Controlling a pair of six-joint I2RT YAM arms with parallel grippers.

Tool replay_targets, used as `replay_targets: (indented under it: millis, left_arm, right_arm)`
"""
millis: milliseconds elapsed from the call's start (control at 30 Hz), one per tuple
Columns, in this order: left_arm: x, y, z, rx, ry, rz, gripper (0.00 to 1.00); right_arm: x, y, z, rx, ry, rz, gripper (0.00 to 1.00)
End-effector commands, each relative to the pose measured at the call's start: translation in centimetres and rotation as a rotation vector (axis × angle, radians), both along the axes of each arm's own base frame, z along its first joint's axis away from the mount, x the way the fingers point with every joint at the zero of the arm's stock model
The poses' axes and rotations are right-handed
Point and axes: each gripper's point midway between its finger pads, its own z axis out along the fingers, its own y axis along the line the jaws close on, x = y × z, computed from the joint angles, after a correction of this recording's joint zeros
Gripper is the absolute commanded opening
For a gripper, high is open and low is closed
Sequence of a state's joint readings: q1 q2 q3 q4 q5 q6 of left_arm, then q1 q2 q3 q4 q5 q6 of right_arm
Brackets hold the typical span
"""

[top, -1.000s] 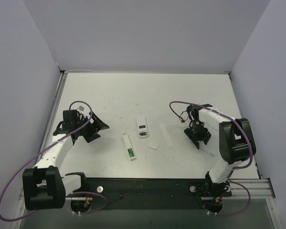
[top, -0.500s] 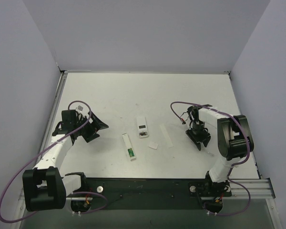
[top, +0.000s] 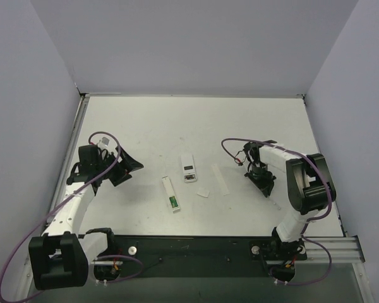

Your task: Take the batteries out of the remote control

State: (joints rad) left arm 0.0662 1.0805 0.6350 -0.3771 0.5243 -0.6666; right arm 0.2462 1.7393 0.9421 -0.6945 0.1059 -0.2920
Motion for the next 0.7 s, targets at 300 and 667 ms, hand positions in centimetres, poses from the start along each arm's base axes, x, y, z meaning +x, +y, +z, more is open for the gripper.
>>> replay_targets:
  millis: [300,667]
  left_arm:
    - [-0.5,-2.3,2.3,0.067,-0.165,-0.105,0.82]
    - [-1.7,-9.2,5.5,-0.034,-0.206,-0.318,0.75]
  right_arm:
    - [2.2,2.6,3.2,0.014,-0.185,0.026,0.0]
    - [2.7,9.5,7.9,0.325,-0.271,-0.101,0.0]
